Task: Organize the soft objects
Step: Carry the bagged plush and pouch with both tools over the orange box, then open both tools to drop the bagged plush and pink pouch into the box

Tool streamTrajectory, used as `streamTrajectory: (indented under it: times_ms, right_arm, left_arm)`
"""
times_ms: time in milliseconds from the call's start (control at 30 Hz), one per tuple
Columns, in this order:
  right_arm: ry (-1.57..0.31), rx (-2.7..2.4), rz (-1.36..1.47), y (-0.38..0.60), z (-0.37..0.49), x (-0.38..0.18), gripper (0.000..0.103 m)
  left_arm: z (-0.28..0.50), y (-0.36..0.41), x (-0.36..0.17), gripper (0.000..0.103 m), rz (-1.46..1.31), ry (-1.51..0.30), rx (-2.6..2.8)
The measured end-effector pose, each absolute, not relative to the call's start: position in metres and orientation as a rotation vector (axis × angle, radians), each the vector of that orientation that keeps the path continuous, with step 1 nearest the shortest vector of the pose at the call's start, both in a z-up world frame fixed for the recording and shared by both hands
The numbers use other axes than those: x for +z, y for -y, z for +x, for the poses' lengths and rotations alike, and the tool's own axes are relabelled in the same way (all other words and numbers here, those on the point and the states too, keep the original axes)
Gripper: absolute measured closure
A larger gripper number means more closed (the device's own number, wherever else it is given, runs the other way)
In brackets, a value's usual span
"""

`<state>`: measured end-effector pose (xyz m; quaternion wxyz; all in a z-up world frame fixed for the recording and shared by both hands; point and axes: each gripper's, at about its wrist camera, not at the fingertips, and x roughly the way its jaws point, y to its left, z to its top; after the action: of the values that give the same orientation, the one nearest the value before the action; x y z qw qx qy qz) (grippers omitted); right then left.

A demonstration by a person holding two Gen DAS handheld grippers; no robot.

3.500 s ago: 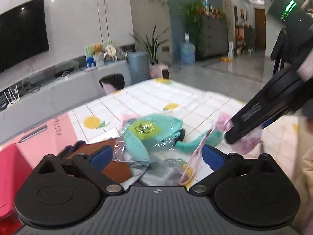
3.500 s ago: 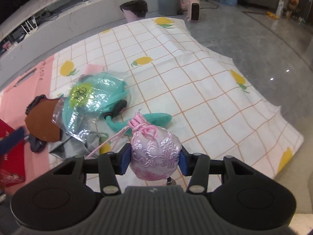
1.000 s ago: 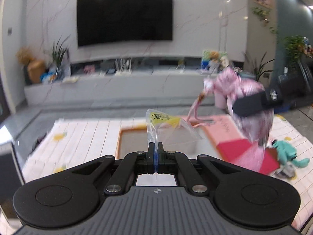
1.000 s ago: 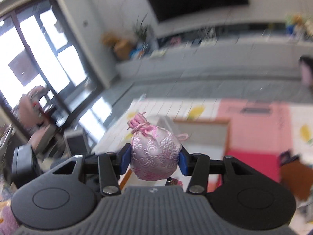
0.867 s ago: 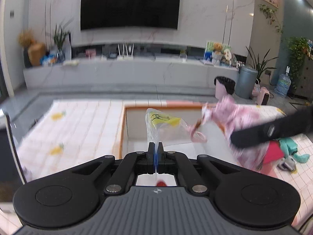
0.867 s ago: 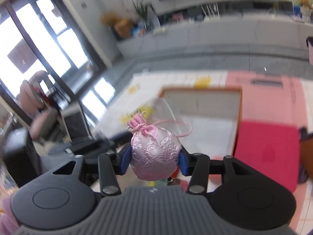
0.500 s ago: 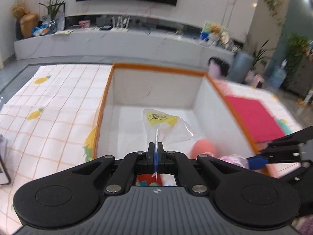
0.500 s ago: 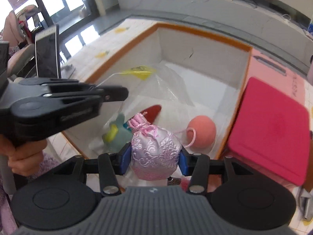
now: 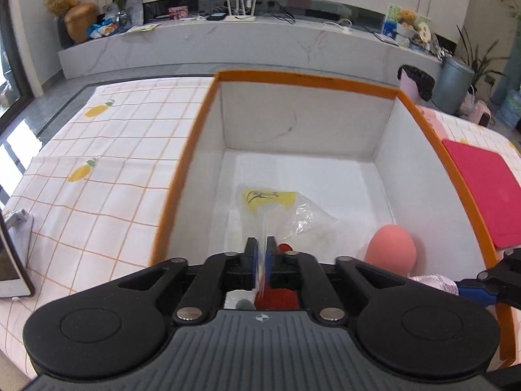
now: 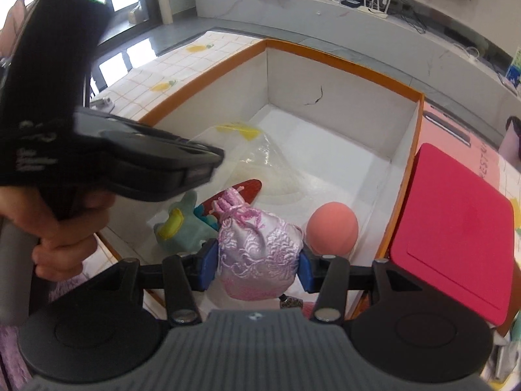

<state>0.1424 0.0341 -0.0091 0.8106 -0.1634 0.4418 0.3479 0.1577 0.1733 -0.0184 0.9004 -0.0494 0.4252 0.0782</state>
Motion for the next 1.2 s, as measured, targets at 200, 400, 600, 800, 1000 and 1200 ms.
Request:
streamTrajectory:
  times_ms: [200,400,600,800,1000,1200]
  right_arm:
    - [-0.934,0.709,-0.360,-0.035,0.141,-0.008,0.054]
    - [-0.928,0.681,-0.377,-0.033,0.139,-0.005,0.054]
    - [-0.943,0.672,-0.374,-0.034,0.138,-0.005,0.053]
    - [-0.938,0.672,-0.372,-0.035,0.134,-0.006,0.046]
    - [-0.928,0.713,-0.316,-0.033,0.130,0.003,0.019]
    - [-0.894,0.713,-0.298,-0.032,0.126,0.011,0.007]
  left_arm:
    - [0.140,-0.165,-0.011,0.037,-0.125,-0.811,0.054]
    - [0.127,-0.166,0.000,0.029,-0.188,-0.782,0.021]
    - [0.113,-0.167,0.005,0.014,-0.132,-0.723,0.040]
    - [0.108,-0.174,0.005,0.014,-0.140,-0.711,0.072]
    - [0.104,-0.175,0.008,0.014,-0.132,-0.676,0.088]
    - [0.100,-0.179,0.006,0.014,-0.145,-0.676,0.107]
